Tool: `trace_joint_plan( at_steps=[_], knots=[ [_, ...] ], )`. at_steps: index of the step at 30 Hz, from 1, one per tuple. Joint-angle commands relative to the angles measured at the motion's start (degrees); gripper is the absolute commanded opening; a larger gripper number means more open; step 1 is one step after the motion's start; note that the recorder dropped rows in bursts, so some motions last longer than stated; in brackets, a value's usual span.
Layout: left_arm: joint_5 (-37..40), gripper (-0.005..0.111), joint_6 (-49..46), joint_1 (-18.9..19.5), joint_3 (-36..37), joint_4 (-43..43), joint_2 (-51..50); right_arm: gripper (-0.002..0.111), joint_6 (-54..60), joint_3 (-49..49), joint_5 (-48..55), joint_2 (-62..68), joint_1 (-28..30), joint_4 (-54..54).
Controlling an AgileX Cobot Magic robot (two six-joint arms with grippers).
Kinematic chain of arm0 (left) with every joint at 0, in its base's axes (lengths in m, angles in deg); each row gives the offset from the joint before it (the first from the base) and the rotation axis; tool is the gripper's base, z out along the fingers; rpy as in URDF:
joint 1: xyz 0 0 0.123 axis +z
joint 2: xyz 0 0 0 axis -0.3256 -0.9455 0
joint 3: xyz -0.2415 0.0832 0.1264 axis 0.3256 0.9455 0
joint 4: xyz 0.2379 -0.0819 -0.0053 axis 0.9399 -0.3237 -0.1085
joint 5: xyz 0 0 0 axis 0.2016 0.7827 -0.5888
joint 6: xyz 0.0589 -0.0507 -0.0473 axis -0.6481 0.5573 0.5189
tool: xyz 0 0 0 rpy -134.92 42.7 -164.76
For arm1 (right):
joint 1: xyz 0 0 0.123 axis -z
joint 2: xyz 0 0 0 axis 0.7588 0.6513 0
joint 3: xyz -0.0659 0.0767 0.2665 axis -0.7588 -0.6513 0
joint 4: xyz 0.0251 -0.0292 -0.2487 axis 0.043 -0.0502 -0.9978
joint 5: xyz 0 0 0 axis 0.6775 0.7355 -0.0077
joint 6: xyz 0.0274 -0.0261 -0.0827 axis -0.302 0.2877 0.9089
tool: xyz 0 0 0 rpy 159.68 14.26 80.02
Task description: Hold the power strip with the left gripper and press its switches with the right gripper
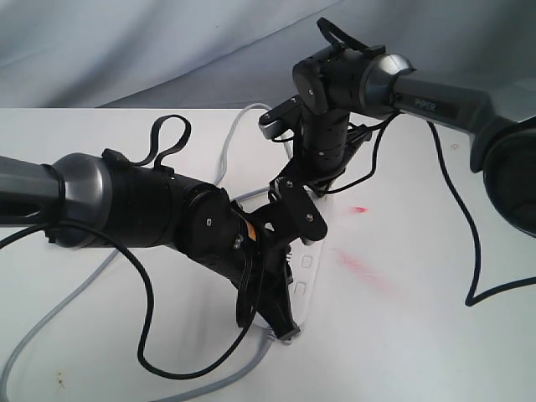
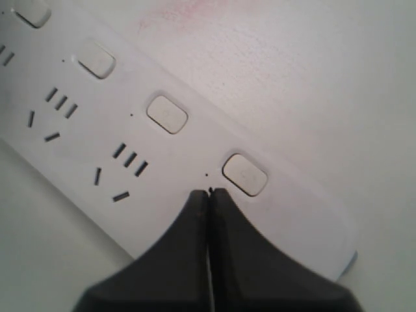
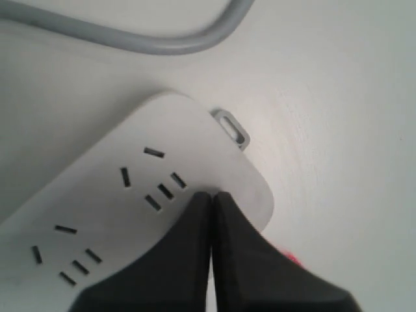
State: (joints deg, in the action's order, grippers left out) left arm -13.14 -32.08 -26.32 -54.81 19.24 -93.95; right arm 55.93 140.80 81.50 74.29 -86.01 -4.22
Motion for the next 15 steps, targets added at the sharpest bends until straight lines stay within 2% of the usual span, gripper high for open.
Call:
trace_joint_plan(
  at_steps=[1, 15],
  knots=[
    [2.2, 0.0, 0.4, 0.0, 0.6, 0.3, -1.0, 0.0, 0.1, -0.4, 2.0, 3.4, 0.1, 1.0],
    [2.2, 0.0, 0.4, 0.0, 0.6, 0.3, -1.0, 0.0, -1.5, -6.7, -1.6, 6.0, 0.1, 8.3]
  ],
)
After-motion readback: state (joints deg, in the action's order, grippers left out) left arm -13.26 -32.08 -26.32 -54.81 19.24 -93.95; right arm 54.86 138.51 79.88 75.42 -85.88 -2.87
